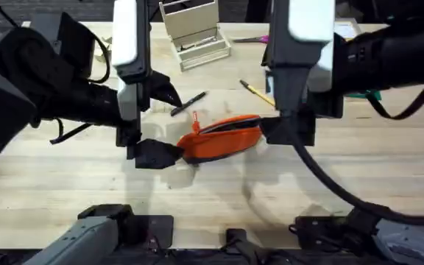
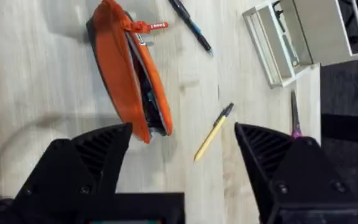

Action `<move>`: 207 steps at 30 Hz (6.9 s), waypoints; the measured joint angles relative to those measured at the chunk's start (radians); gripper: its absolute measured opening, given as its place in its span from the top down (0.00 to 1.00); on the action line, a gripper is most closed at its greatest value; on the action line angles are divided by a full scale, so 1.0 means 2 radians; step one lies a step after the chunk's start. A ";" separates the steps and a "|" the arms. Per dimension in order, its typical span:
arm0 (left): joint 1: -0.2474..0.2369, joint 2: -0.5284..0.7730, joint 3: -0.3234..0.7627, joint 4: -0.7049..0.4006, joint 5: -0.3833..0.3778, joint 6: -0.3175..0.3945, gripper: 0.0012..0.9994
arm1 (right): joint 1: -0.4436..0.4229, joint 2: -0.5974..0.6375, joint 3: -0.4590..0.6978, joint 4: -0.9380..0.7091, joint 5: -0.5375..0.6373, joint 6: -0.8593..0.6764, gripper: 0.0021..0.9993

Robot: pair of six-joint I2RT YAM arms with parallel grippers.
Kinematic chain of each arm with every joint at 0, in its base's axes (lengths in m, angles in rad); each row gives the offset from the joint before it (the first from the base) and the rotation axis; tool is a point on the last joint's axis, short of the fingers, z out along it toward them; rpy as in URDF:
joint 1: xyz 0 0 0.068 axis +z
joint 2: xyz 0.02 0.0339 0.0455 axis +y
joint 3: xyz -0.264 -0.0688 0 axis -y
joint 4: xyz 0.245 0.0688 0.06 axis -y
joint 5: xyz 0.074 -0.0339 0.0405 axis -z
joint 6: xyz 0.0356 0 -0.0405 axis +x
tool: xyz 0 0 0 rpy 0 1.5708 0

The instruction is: Unzip the bag, pick up the pens from the table one at a time and place them inside, then zip the bag closed.

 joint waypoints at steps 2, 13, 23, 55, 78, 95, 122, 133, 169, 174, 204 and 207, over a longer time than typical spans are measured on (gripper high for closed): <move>0.000 0.000 0.000 0.000 0.000 0.000 0.00 | 0.000 0.000 0.000 0.000 0.000 -0.005 0.00; 0.000 0.000 0.000 0.005 0.000 0.000 0.00 | 0.000 0.001 0.000 0.000 0.000 -0.017 0.96; 0.000 0.000 0.000 0.013 0.000 0.000 0.00 | 0.000 0.001 0.000 -0.004 -0.035 -0.018 0.97; 0.000 0.000 0.000 0.013 0.000 0.000 0.00 | 0.000 0.180 0.000 -0.030 -0.075 -0.018 0.97; 0.000 0.000 0.000 0.013 0.000 0.000 0.01 | 0.000 0.268 0.001 0.010 -0.088 -0.019 0.97; 0.000 0.000 0.000 0.013 0.000 0.000 0.01 | 0.000 0.273 0.001 0.011 -0.094 -0.019 0.96; 0.000 0.000 0.000 0.013 0.000 0.000 0.00 | 0.001 0.273 0.001 0.007 -0.101 -0.014 0.00; 0.000 0.000 0.000 0.013 0.000 0.000 0.00 | 0.001 0.237 0.001 0.007 -0.092 -0.003 0.00; 0.000 0.000 0.000 0.013 0.000 0.000 0.01 | 0.001 0.028 0.001 0.030 -0.071 0.155 0.00; 0.000 0.000 0.000 0.013 0.000 0.000 0.01 | 0.001 0.016 0.001 0.031 -0.071 0.192 0.00; 0.000 0.052 0.090 0.073 -0.157 -0.288 0.01 | 0.001 -0.016 0.001 0.046 -0.071 0.251 0.00; 0.000 0.078 0.095 0.076 -0.161 -0.299 0.01 | 0.001 -0.038 0.001 0.046 -0.071 0.256 0.00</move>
